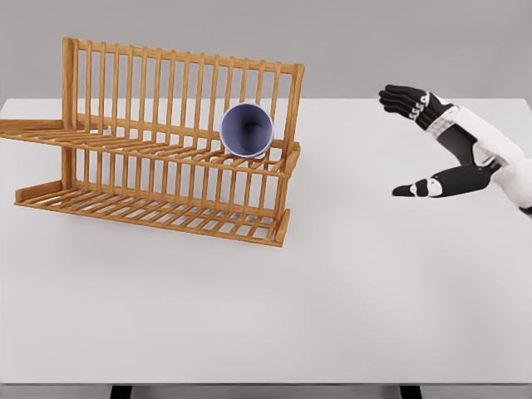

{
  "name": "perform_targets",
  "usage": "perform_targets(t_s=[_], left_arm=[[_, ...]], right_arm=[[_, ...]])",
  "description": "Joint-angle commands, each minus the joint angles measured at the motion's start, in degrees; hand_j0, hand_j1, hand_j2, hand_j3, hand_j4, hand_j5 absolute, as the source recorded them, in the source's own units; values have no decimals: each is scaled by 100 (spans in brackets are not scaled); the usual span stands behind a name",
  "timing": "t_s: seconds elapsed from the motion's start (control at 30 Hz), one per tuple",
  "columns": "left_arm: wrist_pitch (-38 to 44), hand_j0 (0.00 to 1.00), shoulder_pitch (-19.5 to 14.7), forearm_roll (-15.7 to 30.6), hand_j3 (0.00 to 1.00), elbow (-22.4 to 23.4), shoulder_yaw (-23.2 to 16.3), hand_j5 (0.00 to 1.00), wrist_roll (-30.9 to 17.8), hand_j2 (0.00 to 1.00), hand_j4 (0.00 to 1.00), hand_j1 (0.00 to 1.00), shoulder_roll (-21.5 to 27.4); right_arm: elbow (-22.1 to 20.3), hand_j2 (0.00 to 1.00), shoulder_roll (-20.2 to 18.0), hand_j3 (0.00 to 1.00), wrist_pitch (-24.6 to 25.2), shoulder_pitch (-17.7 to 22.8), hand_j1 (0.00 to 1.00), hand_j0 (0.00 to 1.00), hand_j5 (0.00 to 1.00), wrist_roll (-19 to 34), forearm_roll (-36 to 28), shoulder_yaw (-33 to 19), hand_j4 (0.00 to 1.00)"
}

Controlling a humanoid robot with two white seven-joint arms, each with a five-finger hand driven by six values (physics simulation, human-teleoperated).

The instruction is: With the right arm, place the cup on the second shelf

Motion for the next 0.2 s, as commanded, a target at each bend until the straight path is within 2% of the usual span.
perform_targets(t_s=[0.0, 0.17], left_arm=[[2, 100, 0, -2, 100, 2, 0, 100, -2, 100, 100, 100, 0], [2, 100, 0, -2, 100, 2, 0, 100, -2, 100, 100, 100, 0]], right_arm=[[-3, 100, -43, 100, -6, 0, 100, 100, 100, -1, -40, -38, 100], [-3, 100, -43, 100, -6, 0, 100, 100, 100, -1, -40, -38, 100]])
